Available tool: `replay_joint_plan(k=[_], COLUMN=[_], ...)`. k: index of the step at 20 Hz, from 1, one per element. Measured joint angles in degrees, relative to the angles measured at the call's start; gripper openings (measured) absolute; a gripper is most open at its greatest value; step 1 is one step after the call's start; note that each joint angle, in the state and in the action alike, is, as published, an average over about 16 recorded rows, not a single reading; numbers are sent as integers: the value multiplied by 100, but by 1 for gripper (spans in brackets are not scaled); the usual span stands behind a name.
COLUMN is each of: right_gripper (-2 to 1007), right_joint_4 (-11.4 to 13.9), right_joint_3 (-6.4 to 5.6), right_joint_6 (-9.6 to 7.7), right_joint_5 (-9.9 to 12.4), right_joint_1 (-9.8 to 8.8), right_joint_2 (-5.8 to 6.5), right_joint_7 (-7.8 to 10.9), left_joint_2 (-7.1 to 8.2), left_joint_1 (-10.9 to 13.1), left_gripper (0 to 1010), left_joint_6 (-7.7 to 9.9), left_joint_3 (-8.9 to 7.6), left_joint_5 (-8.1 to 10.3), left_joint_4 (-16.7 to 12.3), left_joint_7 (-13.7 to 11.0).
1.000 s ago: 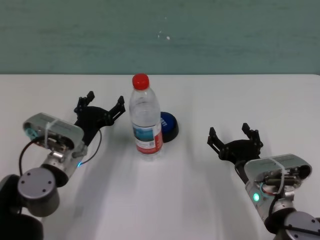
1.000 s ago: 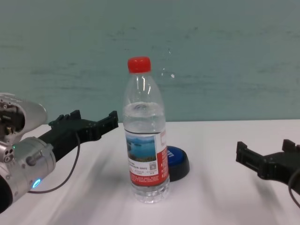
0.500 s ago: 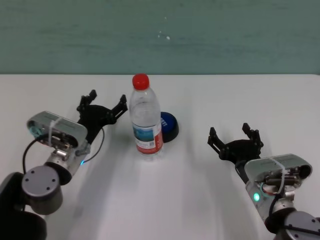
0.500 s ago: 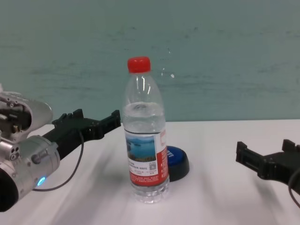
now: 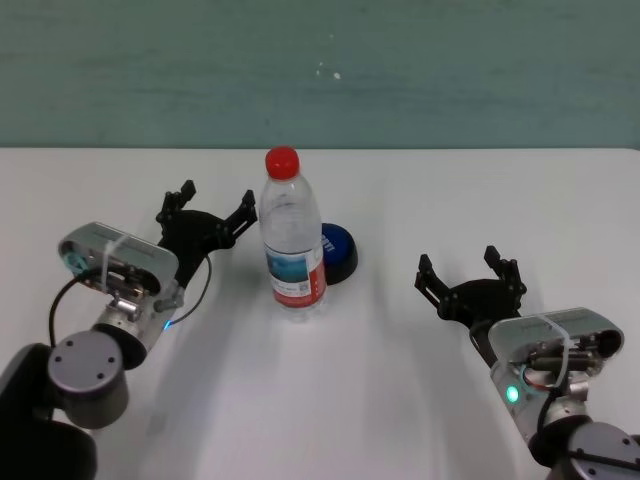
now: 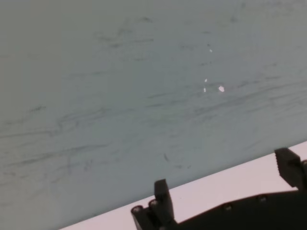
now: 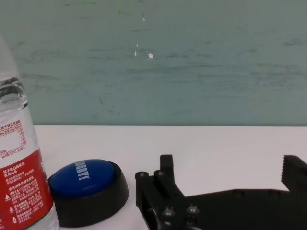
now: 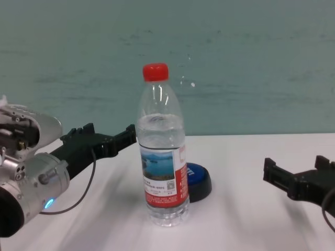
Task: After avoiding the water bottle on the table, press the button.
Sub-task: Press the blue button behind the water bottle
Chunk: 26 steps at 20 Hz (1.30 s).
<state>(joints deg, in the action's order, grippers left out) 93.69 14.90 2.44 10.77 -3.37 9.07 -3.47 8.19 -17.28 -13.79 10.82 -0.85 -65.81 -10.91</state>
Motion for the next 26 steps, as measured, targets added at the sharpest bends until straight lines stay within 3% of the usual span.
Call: replay_joint_plan(k=[15,26], right_gripper=[1004,1004], right_joint_4=[0,0], right_joint_3=[0,0], right_joint_6=[0,0], right_joint_5=[0,0], right_joint_1=[0,0], right_joint_2=[0,0], right_joint_7=[0,0], left_joint_2=[48,203], left_joint_1=[54,615], left_gripper=[1010,1010], left_joint_6=[-21,80], left_joint_3=[-175,-551], left_joint_5=[55,333], left_joint_4=[14,-654], left_joint_7=[58,46])
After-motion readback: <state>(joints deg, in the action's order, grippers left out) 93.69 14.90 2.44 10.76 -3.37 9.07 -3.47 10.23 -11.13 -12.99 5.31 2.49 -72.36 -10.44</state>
